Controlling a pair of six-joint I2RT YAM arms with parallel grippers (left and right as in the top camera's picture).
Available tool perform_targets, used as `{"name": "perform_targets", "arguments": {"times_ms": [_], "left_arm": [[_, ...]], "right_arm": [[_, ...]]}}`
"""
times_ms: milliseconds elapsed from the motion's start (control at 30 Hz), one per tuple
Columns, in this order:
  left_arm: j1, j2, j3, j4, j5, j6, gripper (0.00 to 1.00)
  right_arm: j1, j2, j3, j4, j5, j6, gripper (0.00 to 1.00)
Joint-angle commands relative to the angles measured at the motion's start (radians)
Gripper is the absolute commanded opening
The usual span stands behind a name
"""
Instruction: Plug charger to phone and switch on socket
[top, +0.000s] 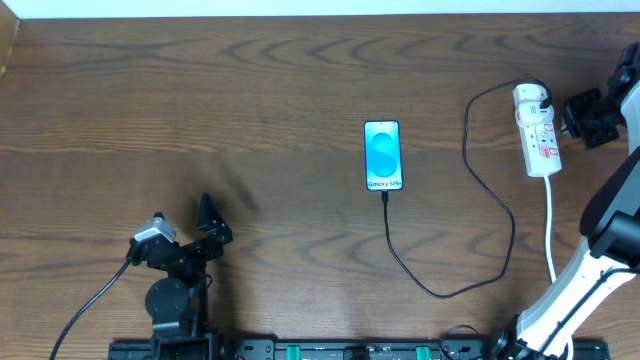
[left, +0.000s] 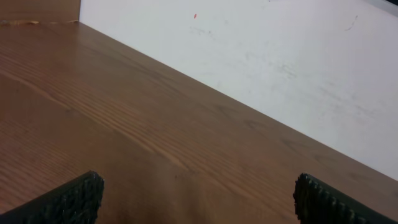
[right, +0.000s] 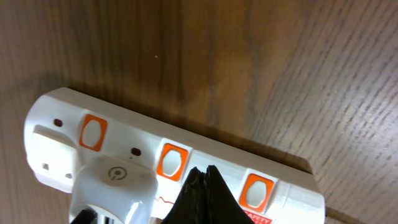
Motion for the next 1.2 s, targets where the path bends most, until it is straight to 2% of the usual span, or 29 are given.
{"name": "perform_targets", "arguments": {"times_ms": [0, 300, 700, 967, 1167], "left_arm": [[-0.004, -0.008, -0.018, -0.04, -0.021, -0.009, 0.98], [-0.004, -0.008, -0.018, -0.04, -0.021, -0.009, 0.98], [-0.004, -0.008, -0.018, -0.04, -0.021, -0.009, 0.98], [-0.004, -0.008, -0.018, -0.04, -0.021, -0.009, 0.98], [-0.004, -0.008, -0.018, -0.04, -0.021, -0.009, 0.98]], "right_arm": [[0.008, 0.008, 0.013, 0.013, -0.019, -0.014, 0.01], [0.029, 0.016, -0.008, 0.05, -0.035, -0.013, 0.01], [0.11, 0.116, -0.008, 0.059, -0.035, 0.011, 0.01], [0.103, 0.023, -0.005, 0.001, -0.011, 0.0, 0.01], [0.078, -0.128, -0.005, -0.074, 0.163, -0.01, 0.01]]}}
